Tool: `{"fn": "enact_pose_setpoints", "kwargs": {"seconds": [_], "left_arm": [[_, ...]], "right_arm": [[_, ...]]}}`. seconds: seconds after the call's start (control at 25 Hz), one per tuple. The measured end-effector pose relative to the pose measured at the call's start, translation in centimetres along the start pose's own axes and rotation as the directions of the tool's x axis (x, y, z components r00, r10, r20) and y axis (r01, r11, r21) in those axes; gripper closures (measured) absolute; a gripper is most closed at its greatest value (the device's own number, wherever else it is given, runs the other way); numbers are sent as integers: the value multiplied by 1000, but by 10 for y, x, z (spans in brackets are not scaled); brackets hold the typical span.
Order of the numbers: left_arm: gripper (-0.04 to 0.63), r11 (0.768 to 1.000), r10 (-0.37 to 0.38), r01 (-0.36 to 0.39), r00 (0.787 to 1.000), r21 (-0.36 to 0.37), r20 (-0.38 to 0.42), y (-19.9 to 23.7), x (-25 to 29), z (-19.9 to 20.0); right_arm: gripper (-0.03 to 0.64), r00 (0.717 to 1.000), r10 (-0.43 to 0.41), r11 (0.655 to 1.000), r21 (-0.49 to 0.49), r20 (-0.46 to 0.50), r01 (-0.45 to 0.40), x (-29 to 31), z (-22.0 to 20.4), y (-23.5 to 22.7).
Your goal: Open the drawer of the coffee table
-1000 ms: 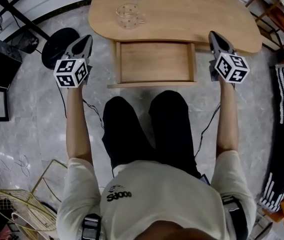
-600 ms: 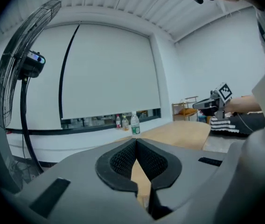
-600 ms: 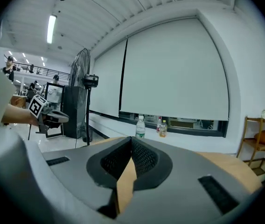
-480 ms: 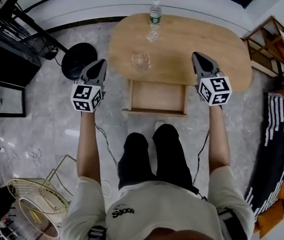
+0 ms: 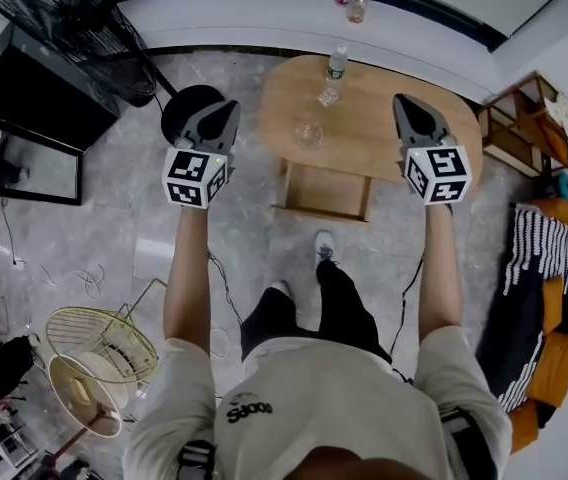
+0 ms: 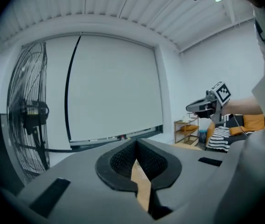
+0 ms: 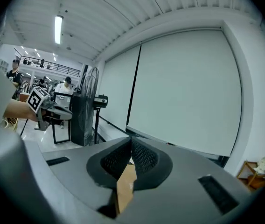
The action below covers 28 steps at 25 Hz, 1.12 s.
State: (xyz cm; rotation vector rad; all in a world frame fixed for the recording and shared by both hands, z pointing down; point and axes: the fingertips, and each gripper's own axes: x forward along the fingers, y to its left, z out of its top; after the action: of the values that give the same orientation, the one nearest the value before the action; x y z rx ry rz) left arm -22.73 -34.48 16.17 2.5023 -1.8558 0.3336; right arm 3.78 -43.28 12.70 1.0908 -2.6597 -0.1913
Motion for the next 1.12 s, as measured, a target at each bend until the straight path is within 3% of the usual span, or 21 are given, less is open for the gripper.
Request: {"fn": "enact_pose_setpoints", "kwargs": {"seconds": [0.2, 0.4, 0.8, 1.12], "left_arm": [[577, 1000, -12, 11, 999, 21, 47, -6, -52, 68], [577, 999, -6, 3, 997, 35, 80, -10, -103, 110], [577, 994, 22, -37, 989, 101, 143, -36, -190, 167], [577, 986, -24, -6, 985, 169, 172, -85, -243, 181]], "right_arm": [[611, 999, 10, 999, -44, 49, -8, -35, 84, 34], [611, 997, 19, 995, -97, 78, -12, -73, 133, 70], [611, 993, 24, 991, -132, 115, -9, -143, 183, 128], [611, 987, 10, 987, -162, 162, 17, -198, 211, 163]]}}
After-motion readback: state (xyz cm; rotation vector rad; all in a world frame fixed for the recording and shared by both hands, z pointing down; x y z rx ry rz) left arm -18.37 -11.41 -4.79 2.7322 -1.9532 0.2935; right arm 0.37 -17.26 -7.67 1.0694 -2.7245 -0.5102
